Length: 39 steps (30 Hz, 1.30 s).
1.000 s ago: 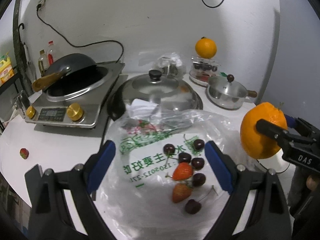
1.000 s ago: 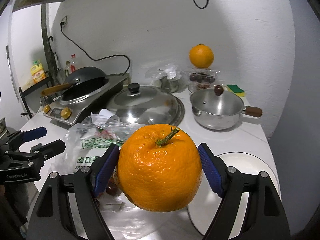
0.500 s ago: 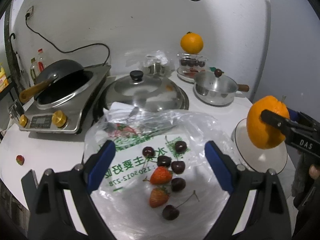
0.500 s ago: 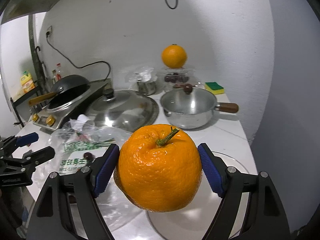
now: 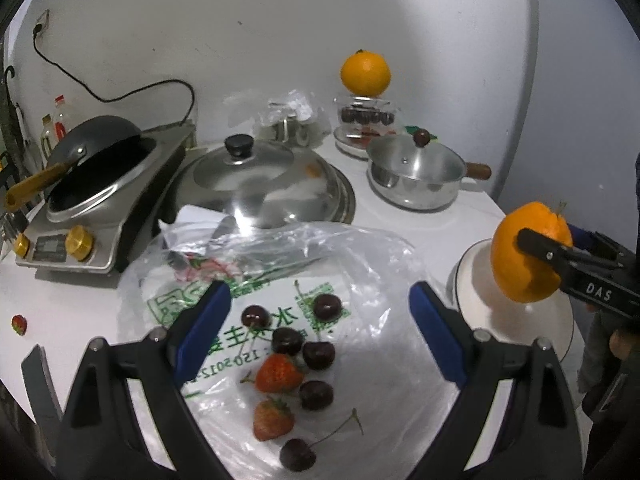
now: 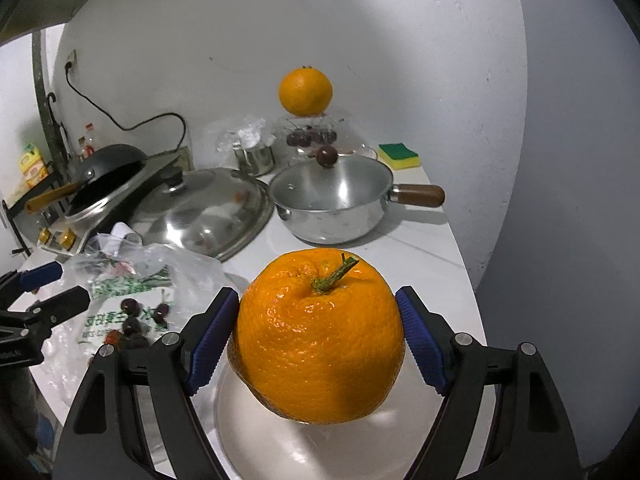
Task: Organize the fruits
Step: 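Lift the orange with the right gripper and carry it over the white plate, then lower the orange onto the white plate and open the right gripper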
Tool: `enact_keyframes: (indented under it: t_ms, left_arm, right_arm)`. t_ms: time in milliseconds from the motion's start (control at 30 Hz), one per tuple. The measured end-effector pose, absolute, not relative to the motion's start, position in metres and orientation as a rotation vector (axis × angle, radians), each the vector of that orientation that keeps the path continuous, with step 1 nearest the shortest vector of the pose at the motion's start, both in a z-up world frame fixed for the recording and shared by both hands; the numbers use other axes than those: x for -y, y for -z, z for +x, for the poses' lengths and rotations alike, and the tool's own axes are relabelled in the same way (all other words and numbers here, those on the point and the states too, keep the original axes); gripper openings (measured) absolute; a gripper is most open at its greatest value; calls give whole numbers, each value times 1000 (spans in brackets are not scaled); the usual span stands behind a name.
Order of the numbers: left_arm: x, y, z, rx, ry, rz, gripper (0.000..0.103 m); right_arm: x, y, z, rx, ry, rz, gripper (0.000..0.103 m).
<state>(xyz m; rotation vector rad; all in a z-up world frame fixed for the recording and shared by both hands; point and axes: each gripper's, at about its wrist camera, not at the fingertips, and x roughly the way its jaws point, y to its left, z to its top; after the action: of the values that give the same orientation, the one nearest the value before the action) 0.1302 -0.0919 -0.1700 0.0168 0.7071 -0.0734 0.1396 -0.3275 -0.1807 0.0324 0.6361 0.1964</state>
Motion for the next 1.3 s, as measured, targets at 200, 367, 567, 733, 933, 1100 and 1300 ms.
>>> enact_keyframes:
  t_ms: [200, 367, 567, 733, 933, 1100, 1300]
  left_arm:
    - [98, 179, 141, -728, 84, 22, 92]
    - [97, 182, 147, -730, 83, 15, 91]
    - [97, 183, 149, -728, 84, 12, 91]
    - [98, 183, 149, -723, 91, 14, 91]
    - [94, 177, 144, -710, 87, 14, 92]
    - [89, 172, 137, -696, 80, 16, 91]
    - [85, 168, 128, -681, 74, 33, 91]
  right_arm:
    - [332, 195, 154, -682, -182, 36, 83]
    - [334, 203, 162, -704, -174, 36, 83]
    - [335, 206, 165, -714, -166, 37, 83]
    - [330, 207, 165, -712, -159, 4, 85]
    - [329, 207, 167, -721, -152, 3, 87]
    - [328, 207, 164, -711, -137, 10, 87]
    - [328, 206, 160, -706, -111, 35, 87]
